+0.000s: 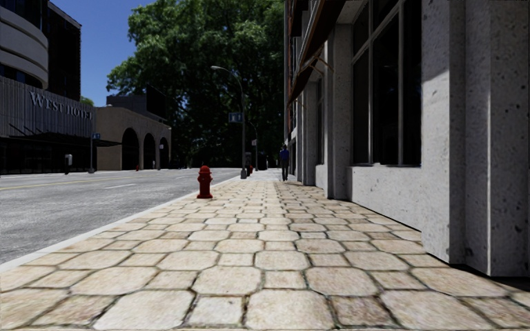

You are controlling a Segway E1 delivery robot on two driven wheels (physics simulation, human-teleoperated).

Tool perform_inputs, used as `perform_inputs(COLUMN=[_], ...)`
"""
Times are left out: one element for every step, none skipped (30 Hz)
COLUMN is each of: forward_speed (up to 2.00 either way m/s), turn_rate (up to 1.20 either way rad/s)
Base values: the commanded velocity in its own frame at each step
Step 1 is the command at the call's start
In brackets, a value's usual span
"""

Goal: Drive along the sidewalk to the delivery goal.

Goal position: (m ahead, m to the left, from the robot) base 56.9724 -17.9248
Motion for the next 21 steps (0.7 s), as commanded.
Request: perform_inputs(forward_speed=[2.0,2.0,2.0,2.0,2.0,2.0,2.0,2.0,2.0,2.0,2.0,2.0,2.0,2.0,2.0,2.0,2.0,2.0,2.0,2.0,2.0], turn_rate=[0.0,0.0,0.0,0.0,0.0,0.0,0.0,0.0,0.0,0.0,0.0,0.0,0.0,0.0,0.0,0.0,0.0,0.0,0.0,0.0,0.0])
